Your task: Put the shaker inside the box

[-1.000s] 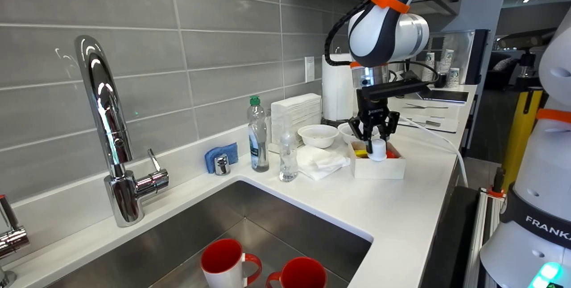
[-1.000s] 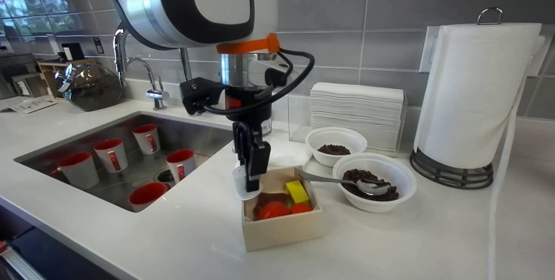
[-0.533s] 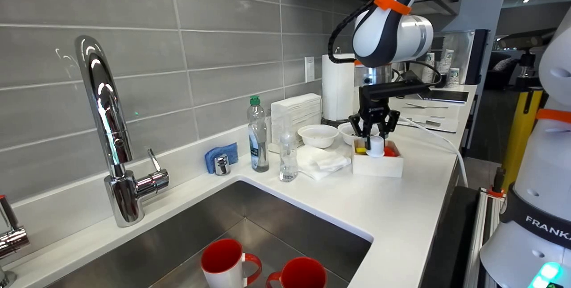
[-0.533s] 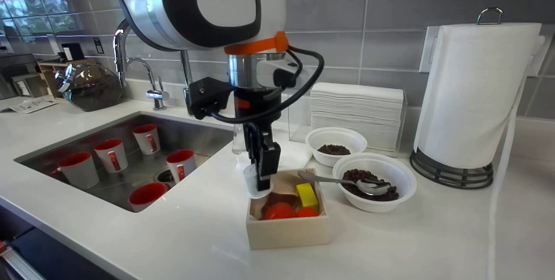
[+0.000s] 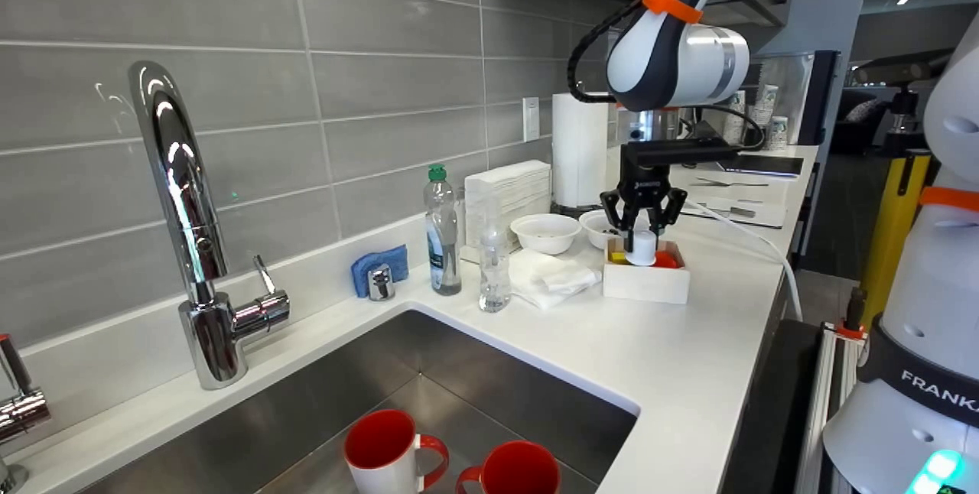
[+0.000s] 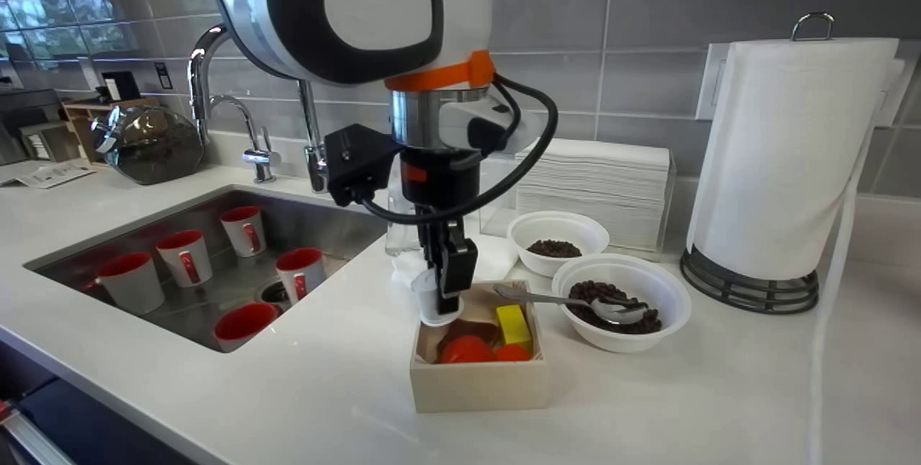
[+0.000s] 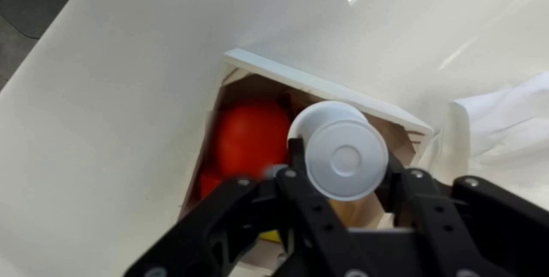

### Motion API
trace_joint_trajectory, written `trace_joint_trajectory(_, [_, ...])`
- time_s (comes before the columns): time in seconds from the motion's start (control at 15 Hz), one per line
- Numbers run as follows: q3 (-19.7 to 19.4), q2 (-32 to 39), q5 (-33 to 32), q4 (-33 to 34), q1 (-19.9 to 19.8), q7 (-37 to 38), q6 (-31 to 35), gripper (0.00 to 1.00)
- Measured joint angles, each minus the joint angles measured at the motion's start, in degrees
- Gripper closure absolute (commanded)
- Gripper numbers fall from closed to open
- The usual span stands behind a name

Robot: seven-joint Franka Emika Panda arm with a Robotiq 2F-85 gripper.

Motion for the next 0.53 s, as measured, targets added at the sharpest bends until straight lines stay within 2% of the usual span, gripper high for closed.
trace_joint_trajectory(0.53, [-0.6,1.0,0.7,0.0,0.1,-0.6,4.1,0.84])
